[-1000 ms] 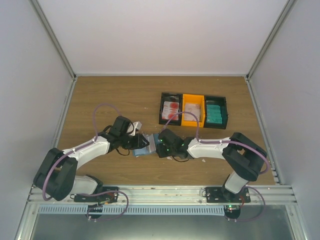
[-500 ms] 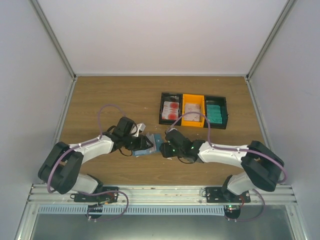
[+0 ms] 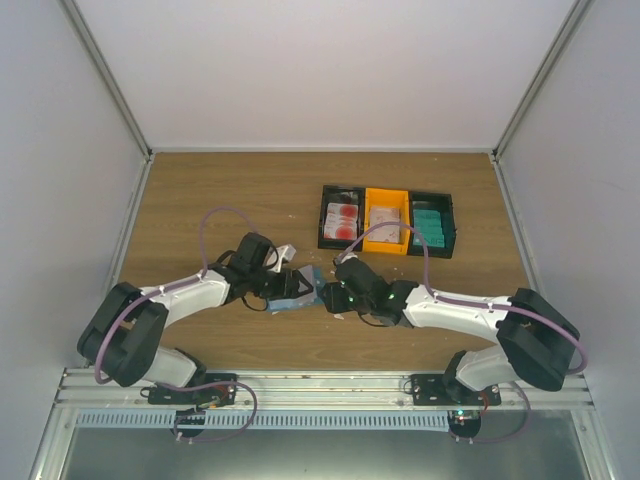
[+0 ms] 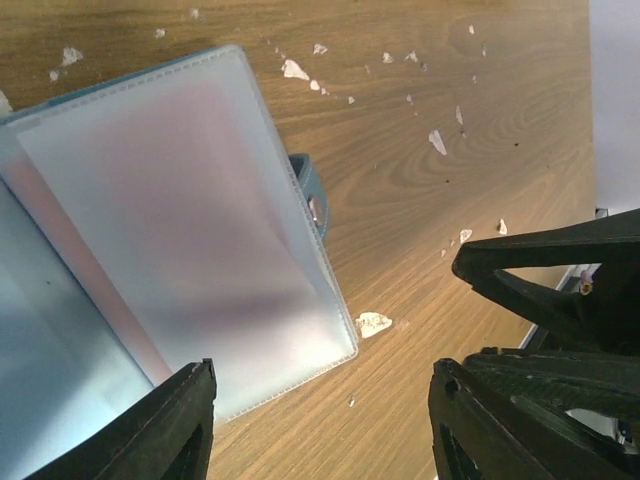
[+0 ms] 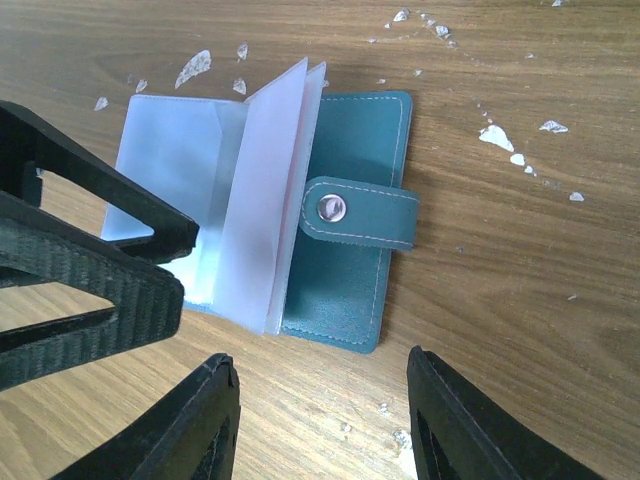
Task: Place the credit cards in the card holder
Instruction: Turn over the card slot in the card holder.
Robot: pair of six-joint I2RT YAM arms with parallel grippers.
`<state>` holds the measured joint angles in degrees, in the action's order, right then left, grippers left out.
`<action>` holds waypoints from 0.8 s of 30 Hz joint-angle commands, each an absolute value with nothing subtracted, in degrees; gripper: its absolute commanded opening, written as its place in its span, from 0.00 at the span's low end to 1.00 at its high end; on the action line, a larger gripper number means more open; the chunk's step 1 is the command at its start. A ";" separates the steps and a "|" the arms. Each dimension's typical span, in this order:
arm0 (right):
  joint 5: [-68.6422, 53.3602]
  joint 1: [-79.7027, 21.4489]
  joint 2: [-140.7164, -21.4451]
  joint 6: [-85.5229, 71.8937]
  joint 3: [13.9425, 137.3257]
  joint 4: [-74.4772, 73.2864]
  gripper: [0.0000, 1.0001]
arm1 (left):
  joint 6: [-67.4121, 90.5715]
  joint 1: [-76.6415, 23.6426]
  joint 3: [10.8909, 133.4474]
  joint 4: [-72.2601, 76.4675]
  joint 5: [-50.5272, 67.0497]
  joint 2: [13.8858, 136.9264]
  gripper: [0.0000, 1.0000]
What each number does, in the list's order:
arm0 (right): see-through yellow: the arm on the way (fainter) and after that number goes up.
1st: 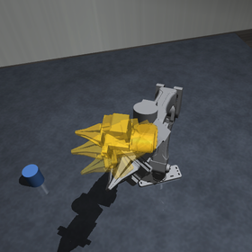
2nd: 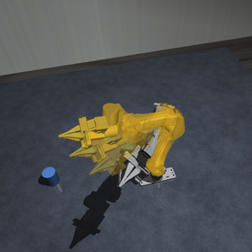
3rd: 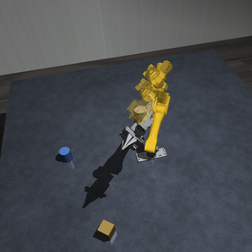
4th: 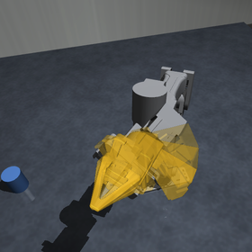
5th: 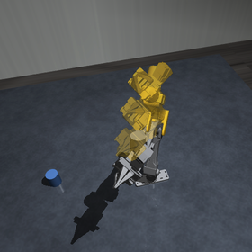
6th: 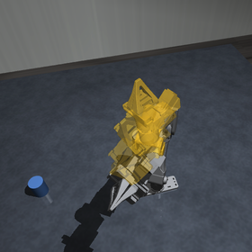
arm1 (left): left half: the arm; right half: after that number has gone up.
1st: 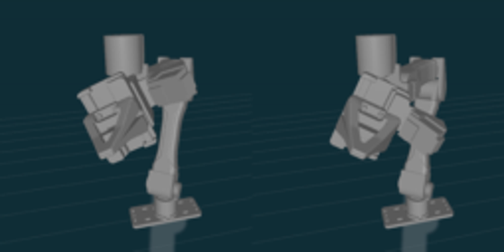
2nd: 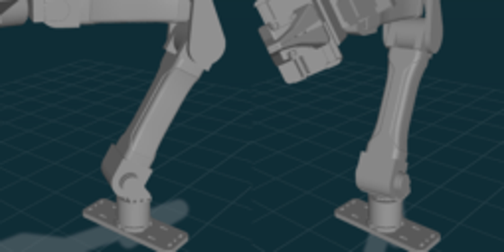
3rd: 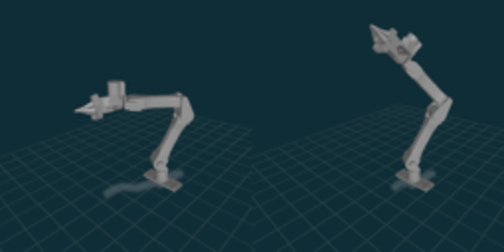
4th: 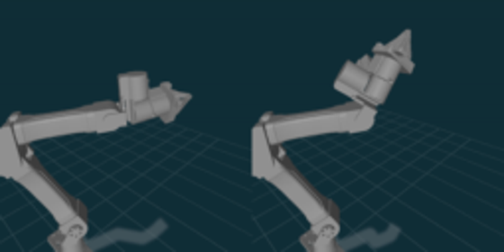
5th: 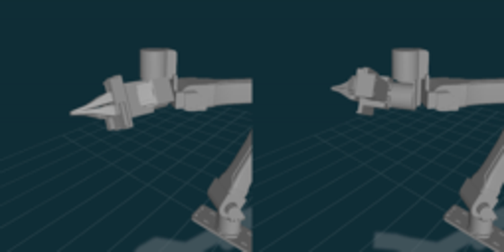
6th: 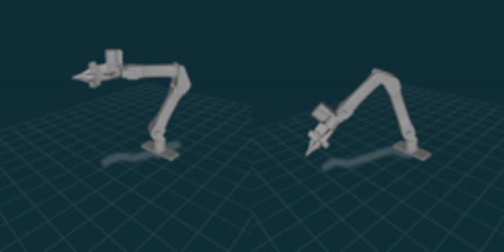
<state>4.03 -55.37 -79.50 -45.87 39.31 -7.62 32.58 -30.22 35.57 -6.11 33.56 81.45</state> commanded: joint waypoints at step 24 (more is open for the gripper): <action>2.12 -55.54 -100.01 -44.08 53.58 -6.63 0.21 | 34.58 -29.63 27.59 -5.80 13.57 77.93 0.39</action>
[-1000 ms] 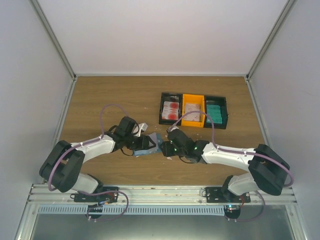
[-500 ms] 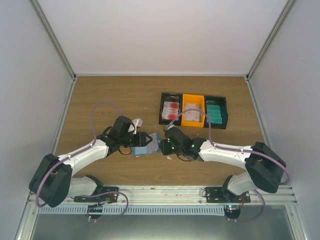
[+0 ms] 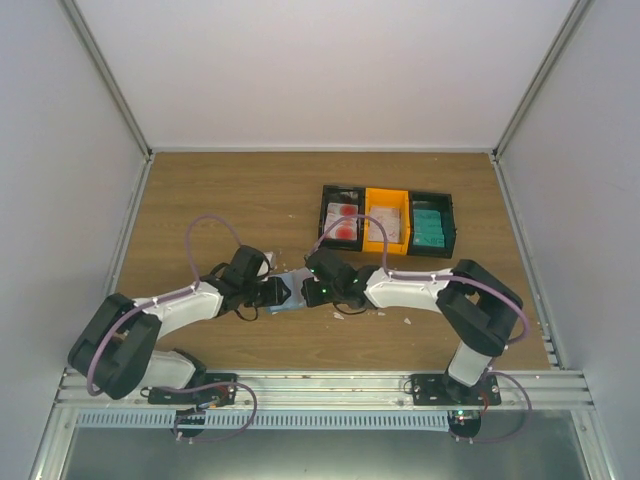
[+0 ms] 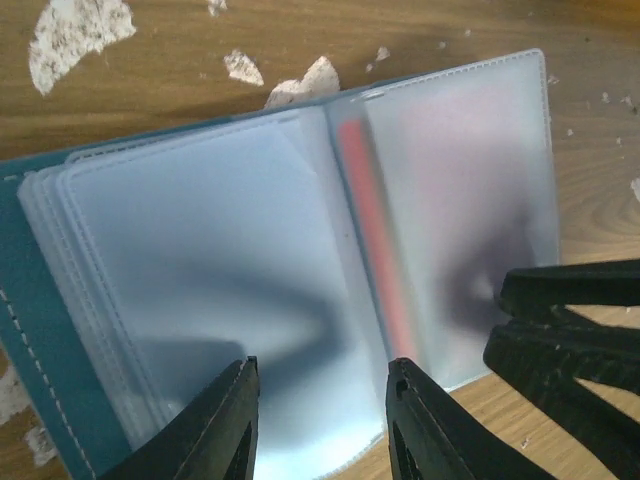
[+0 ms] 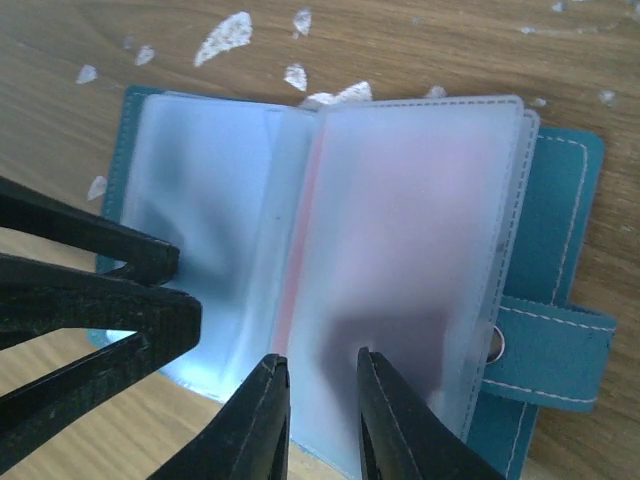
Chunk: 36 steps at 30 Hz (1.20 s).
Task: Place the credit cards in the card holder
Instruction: Turn over the card slot in the card holder.
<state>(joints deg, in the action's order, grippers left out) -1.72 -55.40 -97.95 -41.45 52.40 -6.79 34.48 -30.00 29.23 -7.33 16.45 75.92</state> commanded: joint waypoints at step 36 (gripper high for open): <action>-19.19 -12.63 -92.30 15.39 77.41 -40.34 0.50 | 34.58 -29.62 42.29 -4.14 18.67 78.01 0.71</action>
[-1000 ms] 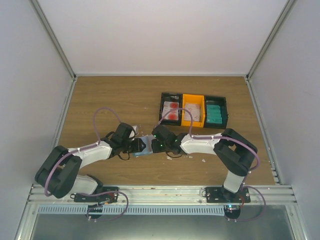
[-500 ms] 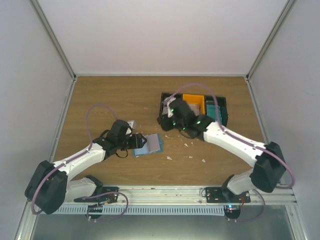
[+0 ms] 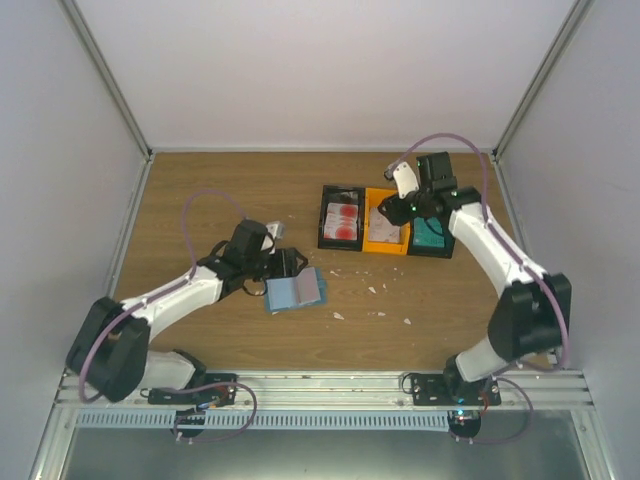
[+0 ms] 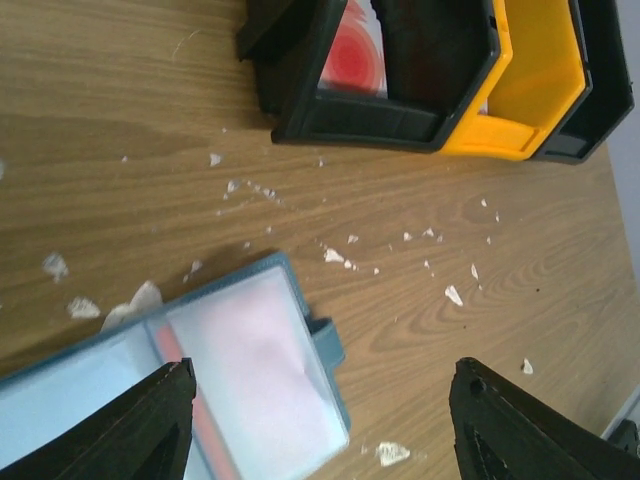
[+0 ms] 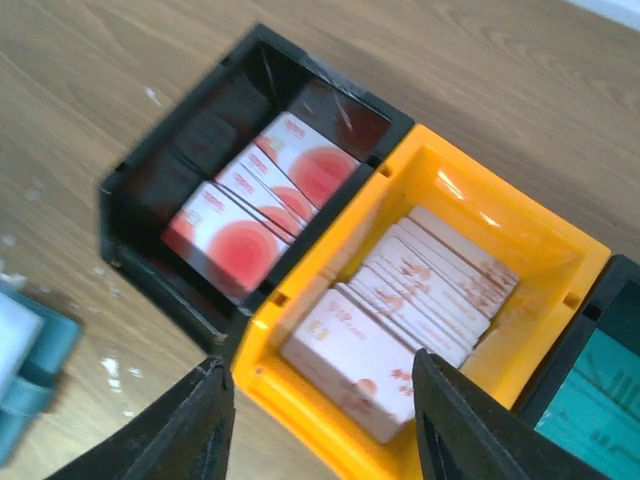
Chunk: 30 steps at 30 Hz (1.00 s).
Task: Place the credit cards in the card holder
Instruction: Pick up the credit card from the storage box.
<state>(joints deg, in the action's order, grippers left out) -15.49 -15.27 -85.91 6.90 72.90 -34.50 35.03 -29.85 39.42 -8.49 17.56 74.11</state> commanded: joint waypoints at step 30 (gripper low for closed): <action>-10.29 -18.40 -120.39 16.00 90.25 -43.98 0.34 | 35.20 -27.01 61.59 -2.43 17.06 106.61 0.37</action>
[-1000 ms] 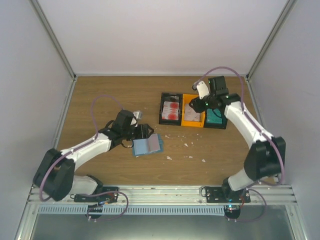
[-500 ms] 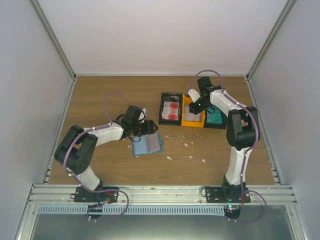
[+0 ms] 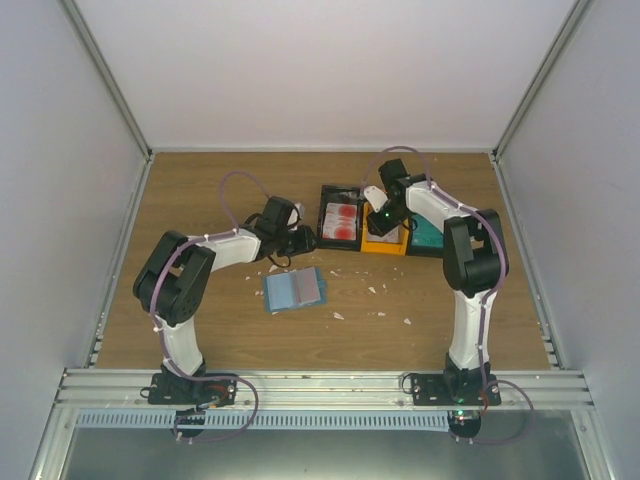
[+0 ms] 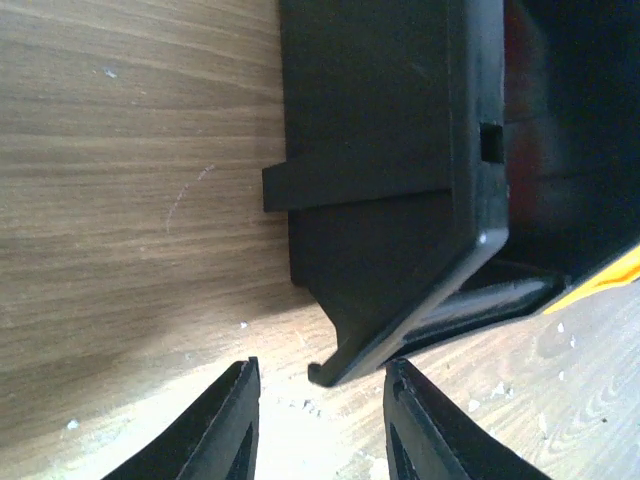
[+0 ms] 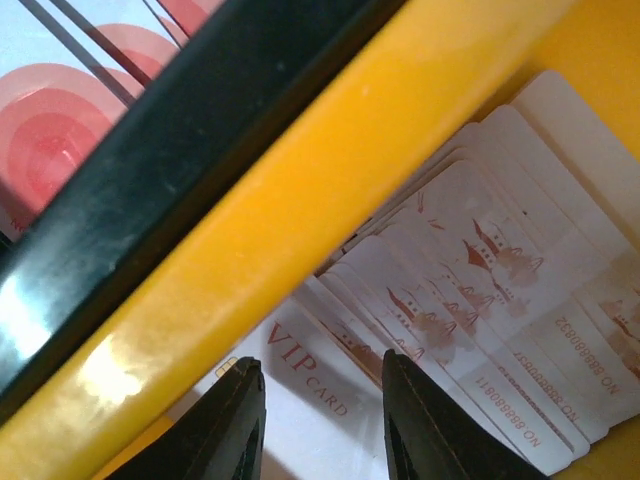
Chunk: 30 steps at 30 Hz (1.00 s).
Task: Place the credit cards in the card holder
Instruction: Pick up the credit card from the storage box.
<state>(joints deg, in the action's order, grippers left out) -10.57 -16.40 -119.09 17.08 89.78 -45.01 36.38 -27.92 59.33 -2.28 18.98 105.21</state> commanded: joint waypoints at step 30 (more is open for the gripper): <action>-7.17 -21.96 -123.68 16.38 92.31 -43.34 0.58 | 33.75 -21.66 65.54 -3.60 19.85 111.06 0.40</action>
<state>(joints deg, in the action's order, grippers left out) -8.84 -23.00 -122.23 16.12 92.14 -42.57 34.35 -21.58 64.23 -4.54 18.68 109.14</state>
